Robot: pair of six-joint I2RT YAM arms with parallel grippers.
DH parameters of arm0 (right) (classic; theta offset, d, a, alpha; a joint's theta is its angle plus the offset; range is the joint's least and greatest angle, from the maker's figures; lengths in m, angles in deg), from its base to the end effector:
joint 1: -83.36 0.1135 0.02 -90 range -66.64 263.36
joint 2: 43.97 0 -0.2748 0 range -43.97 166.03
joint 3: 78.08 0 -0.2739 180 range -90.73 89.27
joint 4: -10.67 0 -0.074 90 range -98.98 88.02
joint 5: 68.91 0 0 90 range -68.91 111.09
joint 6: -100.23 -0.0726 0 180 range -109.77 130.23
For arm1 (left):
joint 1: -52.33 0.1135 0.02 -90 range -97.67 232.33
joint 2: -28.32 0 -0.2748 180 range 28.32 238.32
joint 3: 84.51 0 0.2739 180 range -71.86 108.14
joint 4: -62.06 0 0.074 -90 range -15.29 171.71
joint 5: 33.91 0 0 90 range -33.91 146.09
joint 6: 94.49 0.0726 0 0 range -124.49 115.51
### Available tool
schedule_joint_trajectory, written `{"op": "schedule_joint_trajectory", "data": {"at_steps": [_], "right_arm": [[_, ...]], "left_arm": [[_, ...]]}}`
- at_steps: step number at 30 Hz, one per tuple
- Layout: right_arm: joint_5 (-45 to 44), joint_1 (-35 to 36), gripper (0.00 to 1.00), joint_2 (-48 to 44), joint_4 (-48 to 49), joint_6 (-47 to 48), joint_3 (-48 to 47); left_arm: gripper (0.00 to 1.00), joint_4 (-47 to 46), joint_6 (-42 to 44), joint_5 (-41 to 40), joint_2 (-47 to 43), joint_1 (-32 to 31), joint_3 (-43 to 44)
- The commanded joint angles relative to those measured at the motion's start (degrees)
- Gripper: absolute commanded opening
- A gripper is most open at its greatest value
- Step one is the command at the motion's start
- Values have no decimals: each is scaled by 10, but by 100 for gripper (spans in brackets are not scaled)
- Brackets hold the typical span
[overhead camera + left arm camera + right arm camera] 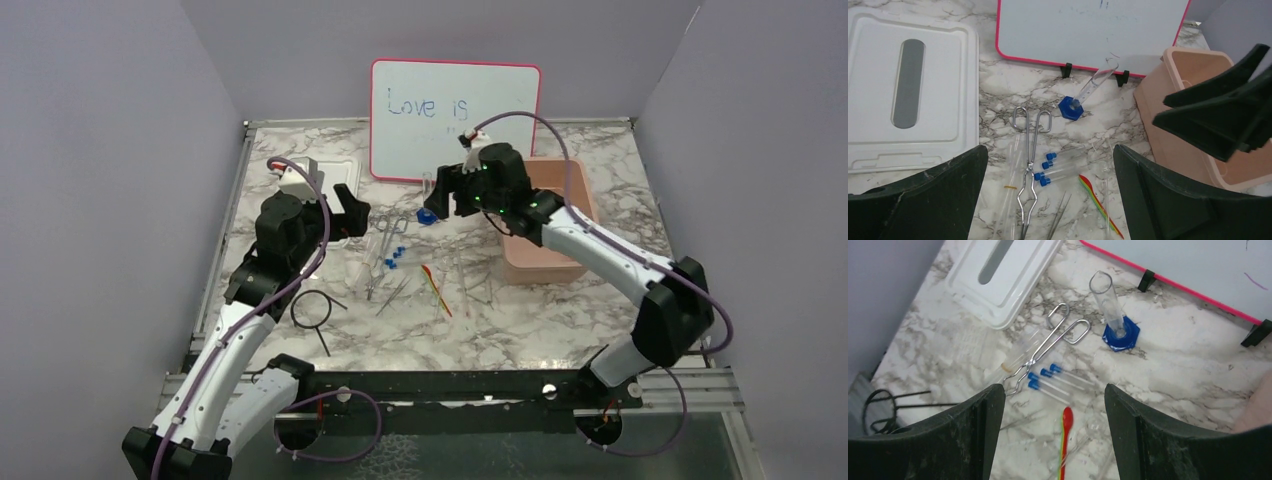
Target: Organize the chemistry lab equipment
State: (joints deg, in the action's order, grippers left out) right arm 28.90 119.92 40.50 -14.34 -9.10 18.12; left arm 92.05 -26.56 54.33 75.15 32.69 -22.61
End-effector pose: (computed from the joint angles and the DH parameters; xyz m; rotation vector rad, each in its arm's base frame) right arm 0.3145 0.2455 0.3206 -0.4029 2.0586 0.7439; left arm 0.2250 -0.0779 0.3474 -0.0613 1.8572 -0.4816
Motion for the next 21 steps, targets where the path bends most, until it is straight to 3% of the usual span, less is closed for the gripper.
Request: {"op": "schedule_joint_trajectory", "data": {"at_steps": [1, 11, 16, 21], "right_arm": [[-139, 17, 77, 90, 108, 14, -31], [-156, 25, 68, 247, 250, 40, -77], [-169, 26, 58, 284, 283, 55, -89], [-167, 27, 58, 280, 286, 54, -77]], "left_arm": [[98, -39, -19, -8, 7, -2, -16], [98, -43, -28, 1, 9, -3, -33], [97, -46, -35, 9, 10, -3, -37], [97, -42, -35, 15, 13, -3, -38]]}}
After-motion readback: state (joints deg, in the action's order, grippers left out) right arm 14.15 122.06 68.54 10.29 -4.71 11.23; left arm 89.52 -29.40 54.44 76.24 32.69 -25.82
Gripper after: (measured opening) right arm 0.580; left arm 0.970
